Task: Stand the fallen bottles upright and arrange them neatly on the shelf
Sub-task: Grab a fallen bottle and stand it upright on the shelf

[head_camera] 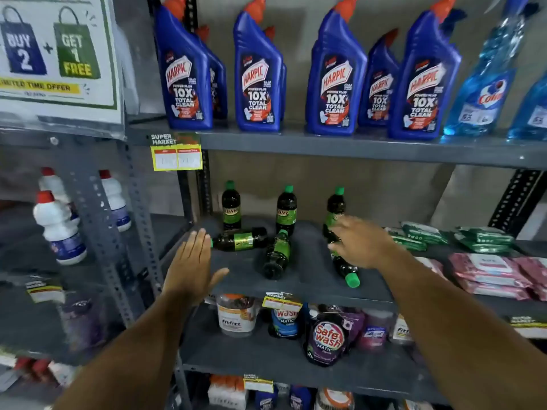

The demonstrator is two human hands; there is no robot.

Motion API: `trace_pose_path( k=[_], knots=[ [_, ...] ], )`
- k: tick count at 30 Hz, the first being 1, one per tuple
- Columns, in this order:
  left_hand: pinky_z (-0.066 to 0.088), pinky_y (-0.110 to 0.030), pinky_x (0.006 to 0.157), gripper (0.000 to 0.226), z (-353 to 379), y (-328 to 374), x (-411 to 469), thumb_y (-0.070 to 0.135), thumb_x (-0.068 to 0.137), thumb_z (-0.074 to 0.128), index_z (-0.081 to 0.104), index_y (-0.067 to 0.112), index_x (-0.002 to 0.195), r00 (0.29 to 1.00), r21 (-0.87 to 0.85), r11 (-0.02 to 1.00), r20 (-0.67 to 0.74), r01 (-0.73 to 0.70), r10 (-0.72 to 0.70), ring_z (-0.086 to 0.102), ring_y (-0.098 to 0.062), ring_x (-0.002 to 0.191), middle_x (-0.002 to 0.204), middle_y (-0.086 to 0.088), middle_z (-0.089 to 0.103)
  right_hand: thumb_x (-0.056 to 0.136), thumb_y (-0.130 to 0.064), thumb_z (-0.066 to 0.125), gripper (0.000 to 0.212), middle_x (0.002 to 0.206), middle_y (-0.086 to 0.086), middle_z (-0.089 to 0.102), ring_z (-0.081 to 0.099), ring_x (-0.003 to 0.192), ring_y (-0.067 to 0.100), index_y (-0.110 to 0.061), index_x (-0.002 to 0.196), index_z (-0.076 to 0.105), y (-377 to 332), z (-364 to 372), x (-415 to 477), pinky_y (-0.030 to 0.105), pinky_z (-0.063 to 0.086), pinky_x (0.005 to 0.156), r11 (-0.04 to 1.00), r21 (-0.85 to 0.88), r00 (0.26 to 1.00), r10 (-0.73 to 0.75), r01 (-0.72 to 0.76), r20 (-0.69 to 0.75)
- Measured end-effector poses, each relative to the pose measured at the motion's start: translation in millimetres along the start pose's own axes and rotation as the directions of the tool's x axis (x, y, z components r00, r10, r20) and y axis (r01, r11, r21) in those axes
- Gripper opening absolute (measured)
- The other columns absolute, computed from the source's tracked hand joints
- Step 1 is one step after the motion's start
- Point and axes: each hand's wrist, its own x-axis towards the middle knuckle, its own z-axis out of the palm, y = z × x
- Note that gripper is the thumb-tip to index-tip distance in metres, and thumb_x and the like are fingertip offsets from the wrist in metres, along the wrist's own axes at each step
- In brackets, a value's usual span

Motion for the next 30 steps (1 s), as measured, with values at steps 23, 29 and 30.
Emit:
trace_pose_path(
  k=[23, 29, 30],
  knots=[
    [0.007, -0.044, 0.124, 0.142, 119.3, -91.5, 57.9, 0.104, 0.053, 0.002, 0.006, 0.007, 0.156, 0.914, -0.082, 0.99, 0.398, 0.114, -0.072, 0.001, -0.027, 0.152, 0.166, -0.014, 0.001, 0.074, -0.033, 0.076, 0.093, 0.132, 0.018, 0.041, 0.058, 0.108, 0.046, -0.026, 0.147, 0.018, -0.5, 136.3, 36.4, 0.048, 0.052, 0.085, 0.651, 0.303, 0.711, 0.563, -0.696, 0.422],
    [0.011, -0.045, 0.123, 0.137, 125.5, -93.5, 58.9, 0.103, 0.059, 0.006, 0.009, 0.007, 0.156, 0.92, -0.068, 0.989, 0.381, 0.13, -0.095, 0.006, -0.028, 0.152, 0.165, -0.013, 0.006, 0.078, -0.02, 0.066, 0.082, 0.127, 0.019, 0.04, 0.06, 0.095, 0.049, -0.032, 0.144, 0.021, -7.4, 153.6, 32.1, 0.048, 0.052, 0.08, 0.58, 0.418, 0.713, 0.612, -0.699, 0.342],
    [0.012, -0.045, 0.123, 0.137, 126.0, -93.6, 58.3, 0.103, 0.059, 0.007, 0.01, 0.007, 0.156, 0.922, -0.062, 0.99, 0.375, 0.13, -0.098, 0.007, -0.028, 0.152, 0.165, -0.013, 0.008, 0.078, -0.019, 0.066, 0.083, 0.127, 0.019, 0.04, 0.06, 0.096, 0.049, -0.033, 0.145, 0.02, -6.3, 153.6, 33.4, 0.047, 0.052, 0.08, 0.583, 0.42, 0.717, 0.605, -0.696, 0.347]
  ],
)
